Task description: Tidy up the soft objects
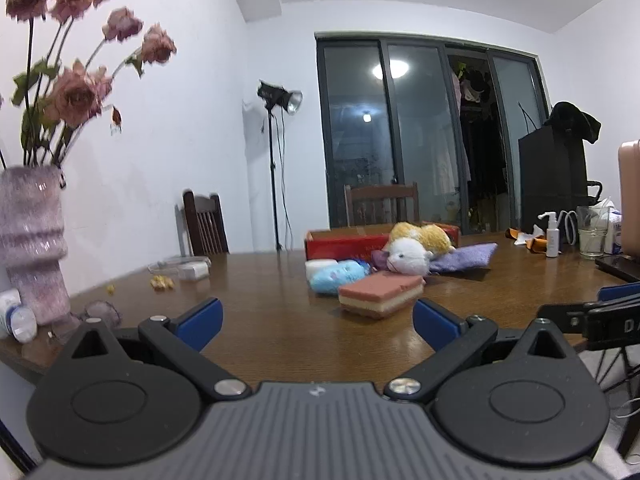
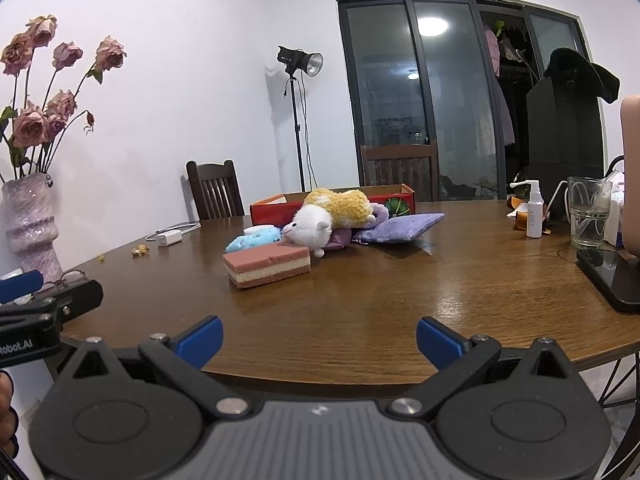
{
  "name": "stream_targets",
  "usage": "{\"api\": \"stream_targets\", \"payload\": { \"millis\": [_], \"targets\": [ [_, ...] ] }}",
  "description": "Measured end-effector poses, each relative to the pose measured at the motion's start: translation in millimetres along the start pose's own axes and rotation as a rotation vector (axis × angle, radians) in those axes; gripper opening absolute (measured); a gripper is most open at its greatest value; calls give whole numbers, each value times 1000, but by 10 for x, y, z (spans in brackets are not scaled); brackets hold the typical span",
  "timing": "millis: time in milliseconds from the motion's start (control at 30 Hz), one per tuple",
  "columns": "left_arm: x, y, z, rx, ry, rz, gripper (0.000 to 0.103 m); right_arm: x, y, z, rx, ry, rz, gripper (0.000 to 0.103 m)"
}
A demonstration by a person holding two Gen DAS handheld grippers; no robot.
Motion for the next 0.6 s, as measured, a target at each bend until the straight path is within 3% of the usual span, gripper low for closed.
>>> {"api": "stream_targets", "payload": {
  "millis": [100, 200, 300, 400, 467, 533, 600],
  "targets": [
    [38, 6, -134, 63, -35, -63, 103, 44, -42, -86, -4, -2, -9, 103],
    [96, 58, -367, 77, -45, -65, 103, 121, -80, -265, -7, 1, -15, 103],
    [123, 99, -665, 18, 15, -32, 103, 234, -109, -469, -22, 1, -2, 103],
    [132, 135, -869, 6, 37, -2, 103, 374, -152, -659, -41, -11, 12, 103],
    [121, 141, -1017, 64, 59, -7, 103, 485, -149, -779, -41, -15, 14, 103],
    [130, 143, -1111, 95, 28, 7, 103, 582, -134, -934, -24, -11, 17, 103],
    [156, 121, -1224, 23, 34, 49, 103, 652, -122, -1145, -30, 11, 18, 103]
  ]
}}
Point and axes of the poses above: each gripper's, at about its wrist camera, not at the fingertips, and z roughly against the way its jaws point, y to its left, x to its top, the point moved 6 cm from there along -z, roughly the way its jaws point, and after that the axes turned 15 degrees about -z, right-handed, at the moved point
